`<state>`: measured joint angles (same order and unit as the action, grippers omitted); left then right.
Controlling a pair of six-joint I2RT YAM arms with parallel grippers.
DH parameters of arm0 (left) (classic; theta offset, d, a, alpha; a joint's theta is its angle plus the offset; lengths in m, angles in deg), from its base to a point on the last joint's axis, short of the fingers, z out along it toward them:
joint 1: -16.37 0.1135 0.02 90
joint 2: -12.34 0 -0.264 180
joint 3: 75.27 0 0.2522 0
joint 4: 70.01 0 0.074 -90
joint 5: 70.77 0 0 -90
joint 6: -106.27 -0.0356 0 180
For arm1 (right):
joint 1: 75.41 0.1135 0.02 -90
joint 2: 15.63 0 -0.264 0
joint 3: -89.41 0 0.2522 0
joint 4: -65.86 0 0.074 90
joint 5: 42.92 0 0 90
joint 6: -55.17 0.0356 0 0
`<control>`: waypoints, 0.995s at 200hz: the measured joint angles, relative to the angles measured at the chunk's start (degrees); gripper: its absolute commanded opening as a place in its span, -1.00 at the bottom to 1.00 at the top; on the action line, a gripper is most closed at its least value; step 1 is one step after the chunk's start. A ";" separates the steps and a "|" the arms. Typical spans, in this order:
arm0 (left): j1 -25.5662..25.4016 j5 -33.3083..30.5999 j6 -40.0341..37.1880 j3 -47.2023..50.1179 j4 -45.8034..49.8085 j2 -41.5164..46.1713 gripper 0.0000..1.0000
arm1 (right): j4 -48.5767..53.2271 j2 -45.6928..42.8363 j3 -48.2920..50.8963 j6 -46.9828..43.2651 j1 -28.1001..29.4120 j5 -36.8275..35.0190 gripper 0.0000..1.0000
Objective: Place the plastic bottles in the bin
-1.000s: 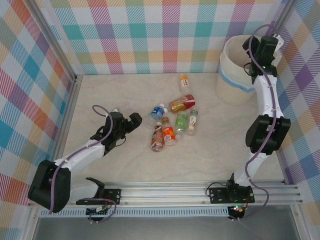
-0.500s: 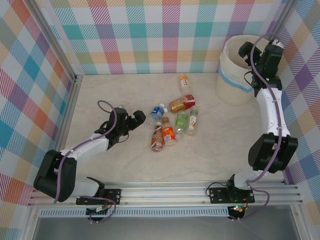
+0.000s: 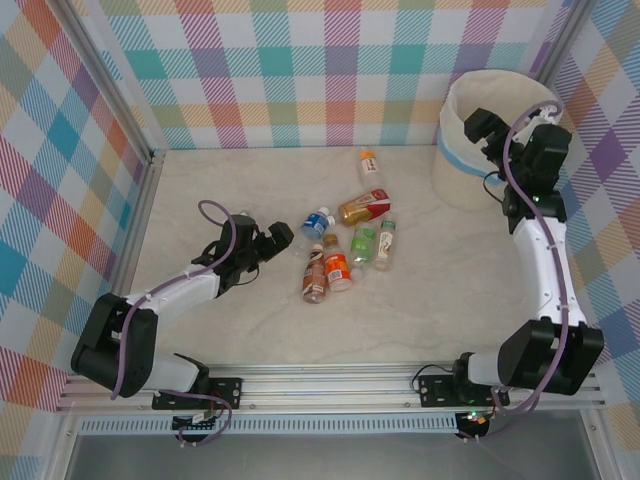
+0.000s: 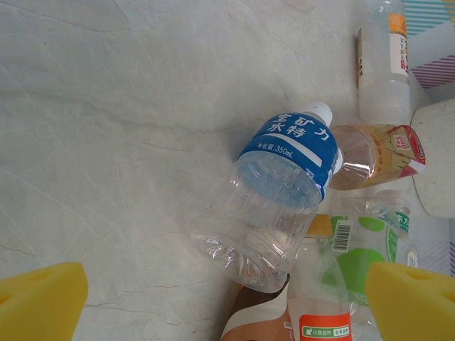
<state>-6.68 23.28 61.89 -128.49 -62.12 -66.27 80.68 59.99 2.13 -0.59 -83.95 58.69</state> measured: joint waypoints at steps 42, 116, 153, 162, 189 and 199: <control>0.00 -0.04 -0.26 -2.01 2.58 -0.22 1.00 | -2.62 -5.92 11.89 1.14 2.21 3.87 0.99; -6.93 -4.37 -3.34 -6.10 11.45 -0.24 1.00 | -7.30 -12.92 24.35 1.60 3.72 7.93 0.99; -15.08 -7.63 -5.11 -8.85 15.82 -1.09 1.00 | -9.57 -10.73 26.23 3.28 3.87 11.08 0.99; -16.92 -7.91 -5.42 -9.01 16.81 -1.73 1.00 | -10.08 -9.73 26.23 3.74 4.11 11.65 0.99; -21.22 -8.20 -6.29 -9.44 20.28 -5.38 1.00 | -11.32 -7.89 26.23 4.59 4.42 12.37 0.99; -22.53 -8.26 -6.51 -9.51 21.62 -6.71 1.00 | -11.82 -7.72 26.23 4.83 4.42 12.48 0.99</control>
<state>-29.22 15.02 55.38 -138.00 -40.50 -72.98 68.85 52.27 28.36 4.24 -79.53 71.17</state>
